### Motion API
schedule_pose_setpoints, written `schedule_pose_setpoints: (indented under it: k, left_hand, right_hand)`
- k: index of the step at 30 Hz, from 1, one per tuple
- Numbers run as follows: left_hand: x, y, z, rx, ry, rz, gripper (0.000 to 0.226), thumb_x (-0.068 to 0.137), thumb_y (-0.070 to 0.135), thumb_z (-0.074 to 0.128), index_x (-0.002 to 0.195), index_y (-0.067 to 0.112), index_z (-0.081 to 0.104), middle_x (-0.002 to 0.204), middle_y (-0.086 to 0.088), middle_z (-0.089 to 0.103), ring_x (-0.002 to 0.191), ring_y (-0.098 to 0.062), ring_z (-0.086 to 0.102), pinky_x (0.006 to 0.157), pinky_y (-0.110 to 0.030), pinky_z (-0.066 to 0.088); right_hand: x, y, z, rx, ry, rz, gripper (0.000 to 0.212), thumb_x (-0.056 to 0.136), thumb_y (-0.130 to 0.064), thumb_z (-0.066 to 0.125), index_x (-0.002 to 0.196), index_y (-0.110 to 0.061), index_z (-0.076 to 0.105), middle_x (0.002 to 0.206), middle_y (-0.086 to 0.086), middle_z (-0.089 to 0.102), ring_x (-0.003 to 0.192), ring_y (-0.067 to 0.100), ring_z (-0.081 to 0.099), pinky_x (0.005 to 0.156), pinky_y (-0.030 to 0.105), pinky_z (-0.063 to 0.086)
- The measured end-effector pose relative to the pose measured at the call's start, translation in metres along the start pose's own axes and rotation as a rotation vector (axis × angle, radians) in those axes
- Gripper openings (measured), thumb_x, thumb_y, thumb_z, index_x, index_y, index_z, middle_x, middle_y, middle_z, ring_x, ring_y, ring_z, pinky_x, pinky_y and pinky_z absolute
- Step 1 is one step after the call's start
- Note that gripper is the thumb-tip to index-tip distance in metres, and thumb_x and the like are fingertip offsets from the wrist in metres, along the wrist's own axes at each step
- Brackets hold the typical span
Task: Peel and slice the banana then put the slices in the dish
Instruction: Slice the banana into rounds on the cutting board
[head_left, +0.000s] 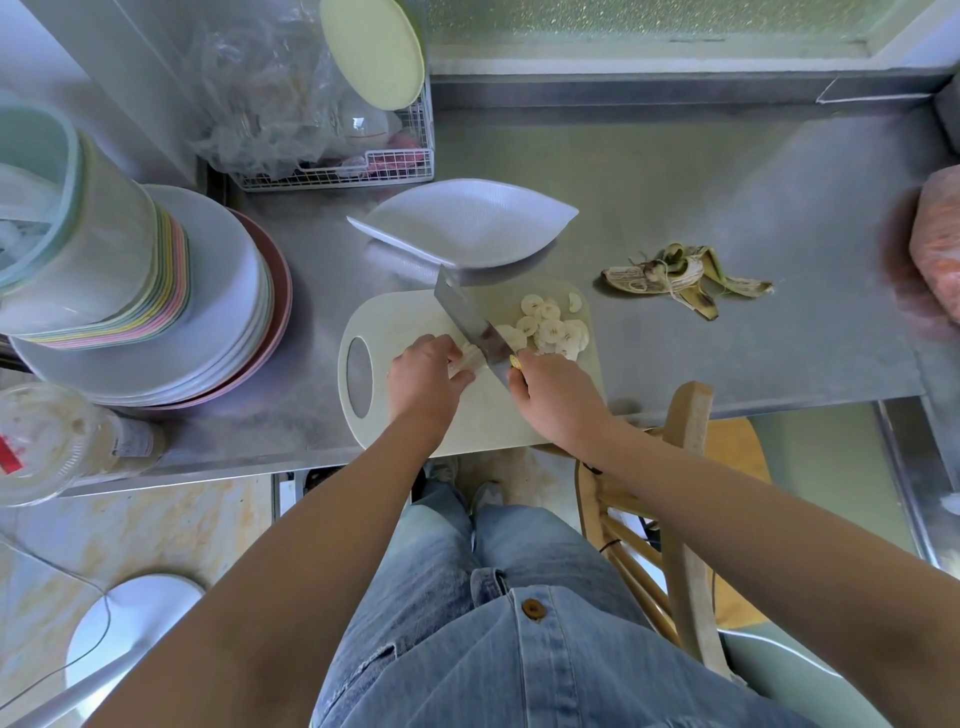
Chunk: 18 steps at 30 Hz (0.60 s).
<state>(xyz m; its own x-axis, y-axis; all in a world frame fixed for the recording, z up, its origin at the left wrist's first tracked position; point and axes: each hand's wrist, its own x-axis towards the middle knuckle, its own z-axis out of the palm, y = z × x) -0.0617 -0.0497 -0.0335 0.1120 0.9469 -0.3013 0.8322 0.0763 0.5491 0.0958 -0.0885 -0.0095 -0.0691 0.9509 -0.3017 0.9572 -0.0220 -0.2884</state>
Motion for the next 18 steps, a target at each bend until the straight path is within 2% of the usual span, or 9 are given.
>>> schedule_pose_setpoints:
  k: [3,9,13,15,18]
  left_hand:
    - [0.000,-0.001,-0.001,0.007,-0.003,0.002,0.023,0.081,0.027,0.073,0.101,0.016,0.068,0.104,-0.002,0.066,0.091,-0.025,0.062,0.078,-0.033,0.047]
    - [-0.001,-0.004,-0.002,-0.007,-0.019,0.017,0.028,0.081,0.030,0.073,0.105,0.017,0.065,0.106,-0.002,0.065,0.091,-0.024,0.061,0.082,-0.035,0.048]
    - [-0.007,-0.011,-0.002,0.016,0.003,0.020,0.042,0.080,0.039,0.072,0.113,0.017,0.060,0.108,-0.003,0.061,0.093,-0.026,0.061,0.080,-0.035,0.050]
    - [-0.009,-0.013,-0.002,0.036,0.011,0.011,0.038,0.081,0.042,0.069,0.109,0.018,0.061,0.105,-0.003,0.062,0.091,-0.026,0.062,0.077,-0.035,0.050]
    - [-0.010,-0.011,-0.003,0.056,-0.003,0.004,0.029,0.084,0.039,0.066,0.103,0.018,0.063,0.101,-0.002,0.064,0.088,-0.026,0.062,0.075,-0.034,0.049]
  right_hand:
    - [0.001,0.000,0.009,-0.019,-0.017,0.018,0.027,0.100,-0.025,0.034,0.097,-0.006,0.053,0.070,0.006,0.047,0.067,0.026,0.052,0.058,0.031,0.033]
    - [0.001,0.003,0.014,-0.008,-0.008,0.031,0.029,0.100,-0.026,0.034,0.102,-0.006,0.054,0.067,0.005,0.048,0.061,0.023,0.046,0.057,0.030,0.033]
    - [-0.001,0.005,0.004,0.039,0.049,0.010,0.025,0.100,-0.026,0.037,0.084,-0.009,0.047,0.062,0.004,0.045,0.058,0.026,0.048,0.054,0.031,0.031]
    - [-0.002,0.004,-0.002,0.064,0.073,0.012,0.025,0.099,-0.025,0.038,0.078,-0.011,0.038,0.057,0.005,0.040,0.056,0.027,0.045,0.053,0.032,0.030]
    - [-0.002,0.002,-0.006,0.075,0.072,0.012,0.026,0.098,-0.026,0.039,0.076,-0.012,0.036,0.057,0.007,0.041,0.054,0.028,0.044,0.052,0.032,0.030]
